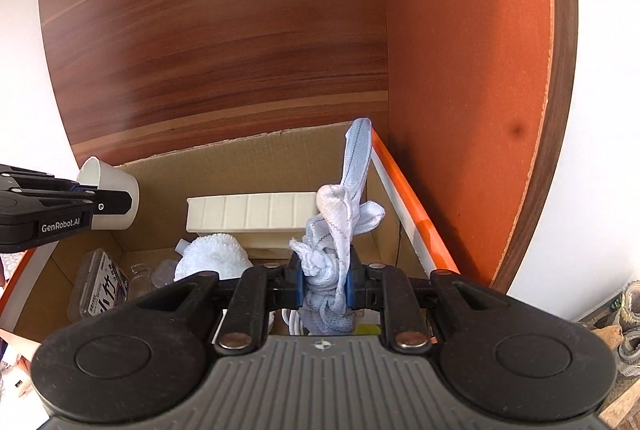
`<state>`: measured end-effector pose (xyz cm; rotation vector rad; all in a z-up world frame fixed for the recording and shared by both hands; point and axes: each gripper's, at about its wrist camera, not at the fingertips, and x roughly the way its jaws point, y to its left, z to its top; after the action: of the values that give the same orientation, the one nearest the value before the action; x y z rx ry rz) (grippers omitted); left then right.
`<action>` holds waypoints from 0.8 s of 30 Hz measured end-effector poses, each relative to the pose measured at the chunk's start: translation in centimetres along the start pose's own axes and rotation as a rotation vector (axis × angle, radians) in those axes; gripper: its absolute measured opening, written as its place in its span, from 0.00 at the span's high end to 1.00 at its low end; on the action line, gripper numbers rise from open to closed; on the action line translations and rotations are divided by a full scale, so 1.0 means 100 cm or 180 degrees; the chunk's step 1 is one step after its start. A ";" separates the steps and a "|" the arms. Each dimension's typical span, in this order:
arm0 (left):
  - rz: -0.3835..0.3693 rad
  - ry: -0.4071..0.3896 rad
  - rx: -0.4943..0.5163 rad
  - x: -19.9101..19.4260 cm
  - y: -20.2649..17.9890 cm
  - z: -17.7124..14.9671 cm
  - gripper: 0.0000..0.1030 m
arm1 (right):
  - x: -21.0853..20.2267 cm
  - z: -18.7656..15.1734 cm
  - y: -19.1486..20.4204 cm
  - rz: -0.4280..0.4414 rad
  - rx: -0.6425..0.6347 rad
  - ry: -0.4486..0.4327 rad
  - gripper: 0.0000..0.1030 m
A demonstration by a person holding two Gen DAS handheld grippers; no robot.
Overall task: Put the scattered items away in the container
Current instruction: 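Carry cup and sock into the orange box and open both tools, then withdraw both tools from the box back to the pile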
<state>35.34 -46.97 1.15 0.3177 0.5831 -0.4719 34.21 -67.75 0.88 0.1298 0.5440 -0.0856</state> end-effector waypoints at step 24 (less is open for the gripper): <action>0.0374 -0.0318 0.0278 -0.026 -0.006 -0.015 0.02 | -0.025 -0.009 0.030 -0.0032 -0.0302 -0.0319 0.00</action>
<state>32.48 -45.97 1.40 0.4070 0.4448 -0.3981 31.96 -64.58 1.73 0.0300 0.4479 -0.0755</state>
